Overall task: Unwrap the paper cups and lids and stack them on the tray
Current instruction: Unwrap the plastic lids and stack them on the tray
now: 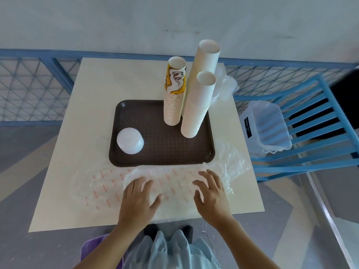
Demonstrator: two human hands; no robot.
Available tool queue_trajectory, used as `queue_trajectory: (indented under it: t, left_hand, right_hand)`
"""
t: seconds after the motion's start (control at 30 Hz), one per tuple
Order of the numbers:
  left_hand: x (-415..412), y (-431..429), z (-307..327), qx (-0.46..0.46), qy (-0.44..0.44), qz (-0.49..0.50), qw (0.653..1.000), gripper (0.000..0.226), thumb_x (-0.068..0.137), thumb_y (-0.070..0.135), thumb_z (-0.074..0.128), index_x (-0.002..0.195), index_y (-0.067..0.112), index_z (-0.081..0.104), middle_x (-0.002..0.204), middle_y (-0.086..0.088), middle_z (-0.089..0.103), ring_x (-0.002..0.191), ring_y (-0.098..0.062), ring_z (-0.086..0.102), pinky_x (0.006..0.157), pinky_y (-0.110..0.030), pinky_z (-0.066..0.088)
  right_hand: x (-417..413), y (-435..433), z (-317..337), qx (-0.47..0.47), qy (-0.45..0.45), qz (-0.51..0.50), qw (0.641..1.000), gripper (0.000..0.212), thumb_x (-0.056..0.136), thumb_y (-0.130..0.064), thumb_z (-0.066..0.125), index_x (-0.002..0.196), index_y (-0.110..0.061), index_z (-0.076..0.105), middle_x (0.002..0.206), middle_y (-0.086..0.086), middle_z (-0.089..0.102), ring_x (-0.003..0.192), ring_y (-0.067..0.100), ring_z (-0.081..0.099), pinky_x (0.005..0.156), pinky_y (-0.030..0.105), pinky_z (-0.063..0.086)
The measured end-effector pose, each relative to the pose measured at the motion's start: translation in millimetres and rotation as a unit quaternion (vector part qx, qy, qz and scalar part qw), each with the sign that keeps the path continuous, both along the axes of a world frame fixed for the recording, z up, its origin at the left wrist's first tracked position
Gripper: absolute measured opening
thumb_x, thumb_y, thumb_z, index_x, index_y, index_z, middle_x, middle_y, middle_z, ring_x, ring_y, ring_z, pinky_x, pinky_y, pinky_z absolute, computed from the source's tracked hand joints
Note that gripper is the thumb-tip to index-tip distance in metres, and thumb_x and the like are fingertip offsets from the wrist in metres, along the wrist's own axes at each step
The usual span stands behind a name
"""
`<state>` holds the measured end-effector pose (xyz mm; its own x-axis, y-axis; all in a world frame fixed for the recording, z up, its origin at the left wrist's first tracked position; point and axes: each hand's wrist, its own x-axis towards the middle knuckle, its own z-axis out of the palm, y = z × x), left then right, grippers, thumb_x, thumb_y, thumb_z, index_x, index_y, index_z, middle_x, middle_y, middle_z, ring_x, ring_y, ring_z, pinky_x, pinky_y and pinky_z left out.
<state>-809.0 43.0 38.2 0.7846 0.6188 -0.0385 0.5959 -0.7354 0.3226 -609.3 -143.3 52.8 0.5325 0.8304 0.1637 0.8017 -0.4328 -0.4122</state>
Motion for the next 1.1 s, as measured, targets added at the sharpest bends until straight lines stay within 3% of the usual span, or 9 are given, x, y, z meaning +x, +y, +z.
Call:
queue_trajectory:
  t: [0.17, 0.27, 0.47, 0.63, 0.9, 1.1]
  left_hand:
    - [7.1, -1.6, 30.9, -0.068, -0.098, 0.028, 0.992, 0.055, 0.097, 0.064, 0.049, 0.132, 0.024, 0.061, 0.136, -0.001, 0.059, 0.127, -0.021, 0.054, 0.106, -0.040, 0.049]
    - [16.9, -4.0, 54.2, -0.169, -0.141, 0.030, 0.975, 0.061, 0.097, 0.069, 0.044, 0.138, 0.026, 0.055, 0.138, 0.005, 0.059, 0.127, -0.012, 0.052, 0.108, -0.027, 0.041]
    - [55.9, -11.8, 100.1, -0.285, -0.182, 0.006, 0.941, 0.055, 0.094, 0.069, 0.049, 0.140, 0.040, 0.047, 0.131, 0.017, 0.052, 0.118, -0.001, 0.054, 0.087, -0.009, 0.046]
    - [102.5, -14.8, 129.7, -0.327, -0.216, -0.018, 0.920, 0.045, 0.099, 0.053, 0.060, 0.141, 0.041, 0.048, 0.133, 0.016, 0.048, 0.116, -0.002, 0.056, 0.087, -0.018, 0.054]
    - [191.8, -20.2, 153.6, -0.352, -0.221, -0.040, 0.909, 0.050, 0.099, 0.053, 0.061, 0.145, 0.040, 0.044, 0.139, 0.012, 0.046, 0.116, -0.003, 0.057, 0.093, -0.025, 0.056]
    - [270.6, -31.6, 150.2, -0.364, -0.225, 0.005, 0.904, 0.047, 0.098, 0.049, 0.065, 0.141, 0.046, 0.045, 0.133, 0.019, 0.049, 0.111, -0.003, 0.062, 0.091, -0.022, 0.054]
  right_hand:
    - [8.0, -2.9, 35.0, 0.055, 0.040, -0.077, 0.995, 0.027, 0.087, -0.002, 0.073, 0.113, -0.012, 0.072, 0.134, 0.005, 0.062, 0.134, 0.026, 0.051, 0.108, 0.037, 0.048]
    - [13.3, -3.9, 54.4, 0.078, 0.069, -0.140, 0.985, 0.028, 0.088, 0.000, 0.072, 0.113, -0.013, 0.073, 0.132, 0.002, 0.063, 0.127, 0.024, 0.053, 0.102, 0.035, 0.048]
    - [32.3, -2.0, 90.4, 0.079, 0.104, -0.207, 0.970, 0.031, 0.093, -0.005, 0.068, 0.120, -0.019, 0.071, 0.135, -0.002, 0.061, 0.128, 0.020, 0.050, 0.106, 0.023, 0.034]
    - [65.7, 5.1, 112.7, 0.095, 0.116, -0.234, 0.961, 0.031, 0.096, -0.009, 0.066, 0.125, -0.021, 0.067, 0.138, -0.001, 0.059, 0.131, 0.023, 0.051, 0.109, 0.035, 0.041]
    - [143.0, 15.2, 136.6, 0.133, 0.184, -0.293, 0.929, 0.033, 0.103, -0.019, 0.060, 0.135, -0.024, 0.058, 0.145, -0.002, 0.051, 0.132, 0.018, 0.048, 0.103, 0.032, 0.039]
    - [234.5, 28.7, 123.3, 0.105, 0.218, -0.264, 0.934, 0.048, 0.100, -0.019, 0.062, 0.146, -0.018, 0.049, 0.145, 0.004, 0.050, 0.130, 0.020, 0.049, 0.102, 0.031, 0.040]
